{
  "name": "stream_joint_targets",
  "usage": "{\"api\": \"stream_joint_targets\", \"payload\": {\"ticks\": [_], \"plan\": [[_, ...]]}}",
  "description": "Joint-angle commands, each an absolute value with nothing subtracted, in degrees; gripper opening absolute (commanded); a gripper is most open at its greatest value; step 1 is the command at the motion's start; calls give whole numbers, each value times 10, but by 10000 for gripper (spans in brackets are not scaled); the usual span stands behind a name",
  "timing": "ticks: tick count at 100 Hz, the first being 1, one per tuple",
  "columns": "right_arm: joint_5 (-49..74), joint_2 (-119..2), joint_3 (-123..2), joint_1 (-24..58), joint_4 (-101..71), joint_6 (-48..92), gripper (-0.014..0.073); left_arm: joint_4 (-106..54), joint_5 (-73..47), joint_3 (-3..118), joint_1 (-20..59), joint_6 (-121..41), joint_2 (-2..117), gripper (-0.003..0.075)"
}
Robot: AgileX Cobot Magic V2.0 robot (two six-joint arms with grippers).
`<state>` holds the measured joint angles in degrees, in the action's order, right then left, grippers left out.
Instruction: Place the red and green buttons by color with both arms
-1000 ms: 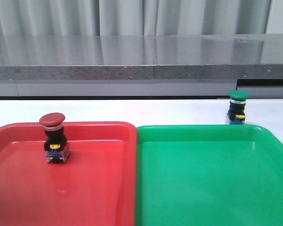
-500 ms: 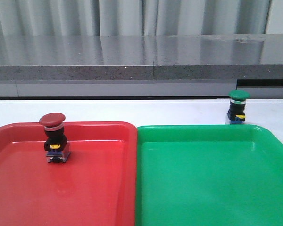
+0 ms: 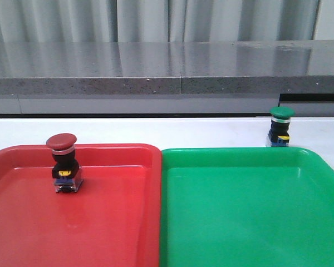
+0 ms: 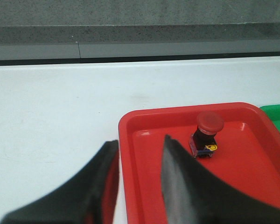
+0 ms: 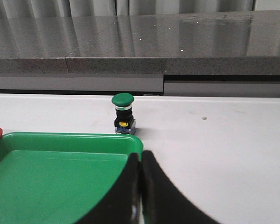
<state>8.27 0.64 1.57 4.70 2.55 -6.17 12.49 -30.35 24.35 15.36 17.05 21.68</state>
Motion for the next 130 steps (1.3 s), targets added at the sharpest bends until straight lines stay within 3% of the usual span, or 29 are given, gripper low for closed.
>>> {"api": "stream_joint_targets", "payload": {"ticks": [1, 4, 87, 111, 130], "plan": [[37, 18, 7, 43, 27, -55, -111, 131, -263, 257, 153, 172, 220, 20], [37, 18, 7, 43, 27, -55, -111, 131, -262, 257, 153, 172, 220, -18], [37, 18, 7, 43, 27, -55, -111, 135, -260, 256, 153, 172, 220, -19], [37, 18, 7, 43, 27, -55, -111, 133, -148, 230, 147, 171, 195, -19], [37, 18, 7, 43, 27, -55, -111, 99, -119, 181, 88, 168, 133, -19]]}}
